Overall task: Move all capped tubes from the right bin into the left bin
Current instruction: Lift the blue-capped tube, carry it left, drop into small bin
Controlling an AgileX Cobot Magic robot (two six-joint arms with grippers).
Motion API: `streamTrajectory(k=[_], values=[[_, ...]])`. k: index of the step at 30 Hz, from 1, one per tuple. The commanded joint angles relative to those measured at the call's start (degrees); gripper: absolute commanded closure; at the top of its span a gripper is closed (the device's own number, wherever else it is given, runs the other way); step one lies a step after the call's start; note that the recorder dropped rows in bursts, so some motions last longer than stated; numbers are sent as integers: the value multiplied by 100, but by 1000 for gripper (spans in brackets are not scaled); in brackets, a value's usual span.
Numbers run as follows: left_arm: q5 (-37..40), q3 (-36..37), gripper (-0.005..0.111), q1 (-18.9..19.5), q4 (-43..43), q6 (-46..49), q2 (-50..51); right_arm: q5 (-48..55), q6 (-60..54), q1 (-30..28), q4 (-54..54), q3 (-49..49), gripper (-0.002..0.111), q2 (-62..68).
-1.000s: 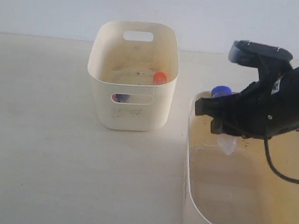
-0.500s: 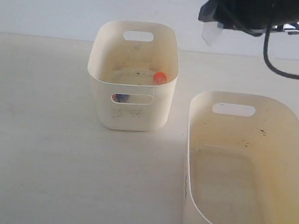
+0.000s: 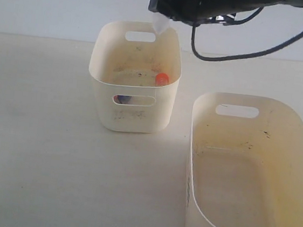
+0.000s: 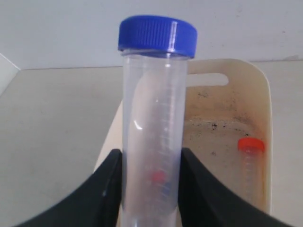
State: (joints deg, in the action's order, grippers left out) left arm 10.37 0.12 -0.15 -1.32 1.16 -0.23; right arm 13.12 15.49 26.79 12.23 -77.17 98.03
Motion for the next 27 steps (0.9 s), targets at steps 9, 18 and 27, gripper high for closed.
streamTrajectory(k=[9,18,27], values=[[-38,-12,103,-41,-19,-24,23,-183,-578,114,-14,-631,74,921],[-38,-12,103,-41,-19,-24,23,-122,-553,114,11,-631,35,951],[-38,-12,103,-41,-19,-24,23,1770,-613,104,-856,-509,108,-46]])
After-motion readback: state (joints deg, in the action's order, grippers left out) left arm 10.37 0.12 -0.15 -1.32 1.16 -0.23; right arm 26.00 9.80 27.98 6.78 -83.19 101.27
